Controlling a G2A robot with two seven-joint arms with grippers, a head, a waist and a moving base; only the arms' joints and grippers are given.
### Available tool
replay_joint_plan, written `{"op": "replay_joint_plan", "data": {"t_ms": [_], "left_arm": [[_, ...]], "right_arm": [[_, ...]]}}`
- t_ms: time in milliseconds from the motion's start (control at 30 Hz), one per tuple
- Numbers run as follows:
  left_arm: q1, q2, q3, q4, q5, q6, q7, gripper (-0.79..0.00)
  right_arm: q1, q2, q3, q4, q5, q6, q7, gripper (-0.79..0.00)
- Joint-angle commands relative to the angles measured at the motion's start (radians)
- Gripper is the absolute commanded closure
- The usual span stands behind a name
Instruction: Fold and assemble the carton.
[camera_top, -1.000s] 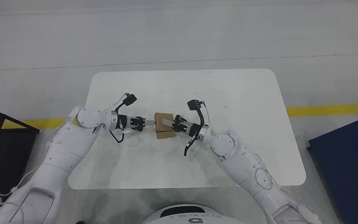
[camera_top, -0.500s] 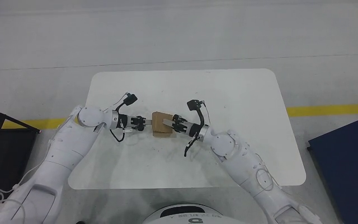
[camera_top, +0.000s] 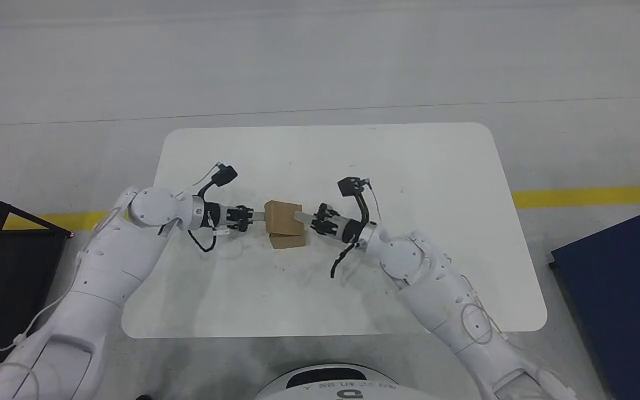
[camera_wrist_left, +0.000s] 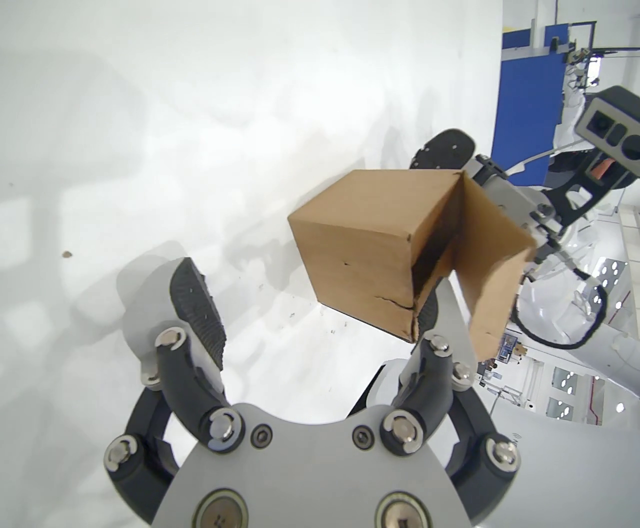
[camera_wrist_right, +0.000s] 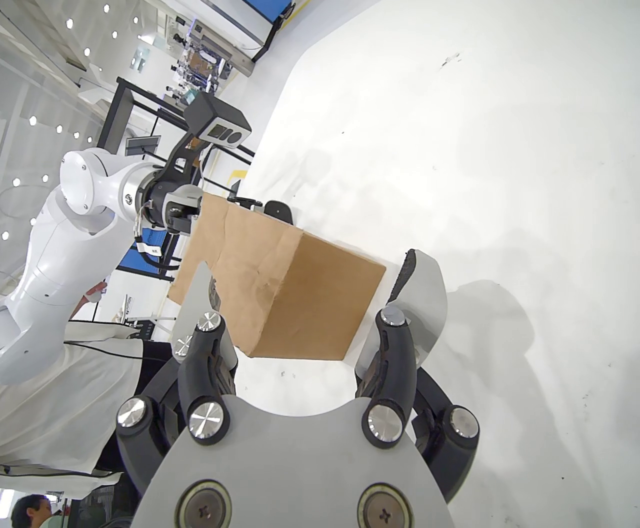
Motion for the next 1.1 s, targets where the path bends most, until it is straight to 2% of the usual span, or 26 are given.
{"op": "replay_joint_plan", "data": {"t_ms": [0, 167, 267, 333, 533, 567, 600, 633, 733, 767, 1067], "left_arm": [[0.002, 0.002, -0.002, -0.013, 0.011, 0.008, -0.009, -0.785], [-0.002, 0.004, 0.013, -0.060, 0.067, 0.056, -0.021, -0.785], [-0.008, 0.001, 0.026, -0.080, 0.090, 0.094, -0.020, -0.754], [-0.011, -0.001, 0.033, -0.087, 0.098, 0.110, -0.019, -0.727], [-0.038, -0.010, 0.071, -0.099, 0.159, 0.179, -0.030, -0.579], [-0.044, -0.012, 0.078, -0.101, 0.165, 0.191, -0.037, -0.523], [-0.049, -0.013, 0.084, -0.102, 0.173, 0.200, -0.043, -0.388], [-0.056, -0.014, 0.089, -0.104, 0.185, 0.207, -0.049, -0.345], [-0.066, -0.016, 0.096, -0.111, 0.199, 0.221, -0.057, -0.114], [-0.069, -0.016, 0.095, -0.115, 0.204, 0.223, -0.059, 0.000], [-0.062, -0.005, 0.080, -0.179, 0.269, 0.263, -0.064, 0.000]], "right_arm": [[0.002, 0.000, -0.004, 0.002, -0.005, 0.003, 0.000, -0.650], [0.005, 0.000, -0.011, 0.003, -0.023, 0.015, -0.004, -0.650], [0.003, 0.000, -0.014, 0.000, -0.031, 0.021, -0.007, -0.650], [0.001, 0.001, -0.015, -0.002, -0.035, 0.023, -0.010, -0.650], [-0.005, 0.002, -0.018, -0.007, -0.045, 0.029, -0.013, -0.637], [-0.007, 0.003, -0.019, -0.010, -0.046, 0.031, -0.013, -0.637], [-0.008, 0.003, -0.019, -0.013, -0.049, 0.032, -0.014, -0.640], [-0.010, 0.003, -0.020, -0.016, -0.052, 0.033, -0.013, -0.643], [-0.015, 0.005, -0.020, -0.028, -0.057, 0.036, -0.013, -0.650], [-0.017, 0.005, -0.020, -0.031, -0.058, 0.037, -0.013, -0.650], [-0.018, 0.006, -0.025, -0.034, -0.058, 0.035, -0.015, -0.674]]}}
